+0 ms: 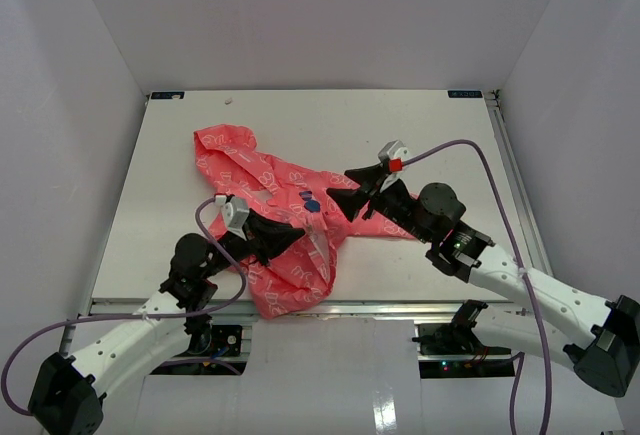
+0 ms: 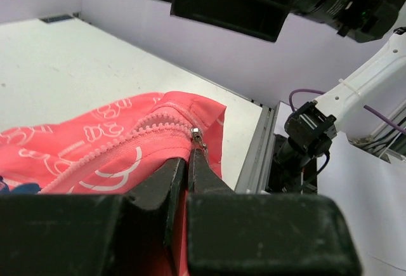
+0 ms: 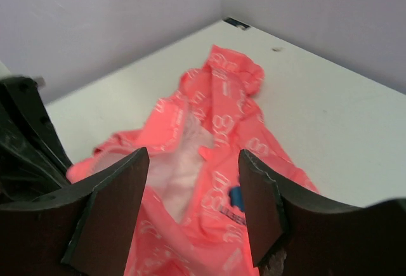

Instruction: Zip up the jacket

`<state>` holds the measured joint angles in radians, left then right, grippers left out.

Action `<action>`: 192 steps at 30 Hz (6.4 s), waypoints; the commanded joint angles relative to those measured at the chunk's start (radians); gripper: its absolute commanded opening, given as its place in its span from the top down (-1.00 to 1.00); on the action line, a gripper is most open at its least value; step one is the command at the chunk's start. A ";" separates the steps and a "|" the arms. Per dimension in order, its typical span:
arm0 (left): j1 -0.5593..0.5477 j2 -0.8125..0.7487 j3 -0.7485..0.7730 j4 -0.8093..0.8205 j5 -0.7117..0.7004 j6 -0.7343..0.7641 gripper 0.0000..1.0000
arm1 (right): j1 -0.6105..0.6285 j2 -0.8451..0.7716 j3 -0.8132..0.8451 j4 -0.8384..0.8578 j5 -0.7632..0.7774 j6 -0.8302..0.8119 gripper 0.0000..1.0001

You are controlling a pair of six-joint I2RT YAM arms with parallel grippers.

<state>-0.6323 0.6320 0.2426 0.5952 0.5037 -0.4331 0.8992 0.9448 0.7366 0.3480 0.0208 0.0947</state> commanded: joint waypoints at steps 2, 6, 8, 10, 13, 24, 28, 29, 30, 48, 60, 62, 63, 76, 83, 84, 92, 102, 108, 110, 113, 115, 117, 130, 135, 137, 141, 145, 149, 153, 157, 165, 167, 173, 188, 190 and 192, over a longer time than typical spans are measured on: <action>-0.003 0.035 0.076 -0.088 0.029 -0.045 1.00 | 0.033 -0.073 0.133 -0.233 0.010 -0.302 -0.19; -0.003 0.087 0.085 -0.078 0.052 -0.074 1.00 | 0.106 0.021 0.326 -0.414 0.024 -0.526 -0.29; -0.001 0.104 0.095 -0.082 0.068 -0.089 1.00 | 0.183 0.085 0.409 -0.517 0.115 -0.618 -0.41; 0.002 0.113 0.103 -0.090 0.081 -0.105 1.00 | 0.289 0.110 0.408 -0.540 0.266 -0.694 -0.50; 0.006 0.122 0.109 -0.101 0.093 -0.128 1.00 | 0.452 0.079 0.331 -0.496 0.452 -0.792 -0.58; 0.011 0.127 0.126 -0.114 0.191 -0.156 1.00 | 0.725 0.003 0.146 -0.481 0.690 -0.925 -0.66; 0.011 0.133 0.130 -0.104 0.212 -0.165 1.00 | 0.787 -0.015 0.043 -0.364 0.744 -1.009 -0.65; 0.011 0.135 0.133 -0.109 0.213 -0.165 1.00 | 0.788 -0.013 0.023 -0.328 0.754 -1.028 -0.65; 0.011 0.138 0.136 -0.115 0.213 -0.165 1.00 | 0.788 -0.011 0.003 -0.290 0.764 -1.046 -0.64; 0.013 0.153 0.135 -0.100 0.218 -0.175 1.00 | 0.852 0.032 -0.121 -0.057 0.869 -1.221 -0.46; 0.014 0.167 0.129 -0.069 0.226 -0.197 1.00 | 0.863 0.073 -0.148 0.009 0.897 -1.259 -0.48; 0.014 0.172 0.128 -0.062 0.230 -0.201 1.00 | 0.863 0.079 -0.148 0.017 0.898 -1.264 -0.48; 0.014 0.174 0.126 -0.057 0.232 -0.203 1.00 | 0.863 0.083 -0.148 0.019 0.897 -1.266 -0.48; 0.016 0.181 0.119 -0.033 0.245 -0.217 1.00 | 0.851 0.118 -0.170 0.131 0.892 -1.312 -0.47; 0.016 0.172 0.121 -0.043 0.252 -0.220 1.00 | 0.848 0.139 -0.185 0.242 0.898 -1.380 -0.43; 0.016 0.168 0.122 -0.048 0.251 -0.219 1.00 | 0.848 0.140 -0.186 0.248 0.900 -1.384 -0.41; 0.017 0.155 0.131 -0.066 0.248 -0.217 1.00 | 0.848 0.150 -0.204 0.315 0.916 -1.429 -0.18; 0.019 0.128 0.135 -0.065 0.263 -0.242 1.00 | 0.853 0.121 -0.225 0.251 0.913 -1.394 -0.50; 0.019 0.128 0.124 -0.047 0.271 -0.250 1.00 | 0.853 0.147 -0.241 0.345 0.933 -1.449 -0.51; 0.019 0.132 0.122 -0.039 0.275 -0.253 1.00 | 0.851 0.149 -0.237 0.355 0.939 -1.456 -0.51; 0.019 0.138 0.115 -0.022 0.280 -0.262 1.00 | 0.846 0.147 -0.234 0.358 0.941 -1.460 -0.51; 0.019 0.140 0.110 -0.010 0.283 -0.268 1.00 | 0.839 0.150 -0.235 0.358 0.941 -1.459 -0.51; 0.019 0.140 0.108 -0.004 0.285 -0.271 1.00 | 0.837 0.162 -0.237 0.378 0.945 -1.469 -0.51; 0.020 0.161 0.096 0.029 0.292 -0.282 1.00 | 0.833 0.201 -0.250 0.557 0.946 -1.570 -0.46; 0.019 0.164 0.089 0.034 0.292 -0.284 1.00 | 0.833 0.211 -0.261 0.629 0.953 -1.613 -0.22; 0.020 0.164 0.091 0.026 0.286 -0.278 1.00 | 0.834 0.213 -0.261 0.631 0.954 -1.615 -0.11; 0.020 0.166 0.099 0.005 0.277 -0.269 1.00 | 0.834 0.210 -0.264 0.626 0.962 -1.609 0.02; 0.022 0.164 0.103 -0.006 0.274 -0.261 1.00 | 0.837 0.192 -0.268 0.604 0.967 -1.592 0.11; 0.022 0.163 0.108 -0.019 0.273 -0.255 1.00 | 0.839 0.179 -0.260 0.567 0.963 -1.566 0.22; 0.022 0.161 0.114 -0.040 0.262 -0.241 1.00 | 0.839 0.177 -0.257 0.549 0.958 -1.551 0.30; 0.023 0.164 0.119 -0.053 0.259 -0.230 1.00 | 0.839 0.170 -0.242 0.506 0.946 -1.509 0.43; 0.023 0.165 0.122 -0.074 0.246 -0.208 1.00 | 0.839 0.126 -0.210 0.378 0.909 -1.403 0.61; 0.023 0.164 0.121 -0.077 0.243 -0.202 1.00 | 0.839 0.118 -0.207 0.367 0.900 -1.392 0.63; 0.023 0.160 0.119 -0.071 0.249 -0.200 1.00 | 0.837 0.115 -0.195 0.338 0.889 -1.360 0.84; 0.023 0.137 0.105 -0.049 0.271 -0.206 1.00 | 0.802 0.081 -0.157 0.214 0.819 -1.232 0.85; 0.023 0.137 0.102 -0.045 0.273 -0.209 1.00 | 0.802 0.083 -0.154 0.190 0.819 -1.216 0.83; 0.023 0.135 0.103 -0.039 0.277 -0.213 1.00 | 0.800 0.084 -0.149 0.157 0.808 -1.194 0.54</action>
<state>-0.6079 0.7853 0.3374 0.5316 0.7475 -0.6441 1.7073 1.0443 0.5315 0.5433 0.8628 -1.1715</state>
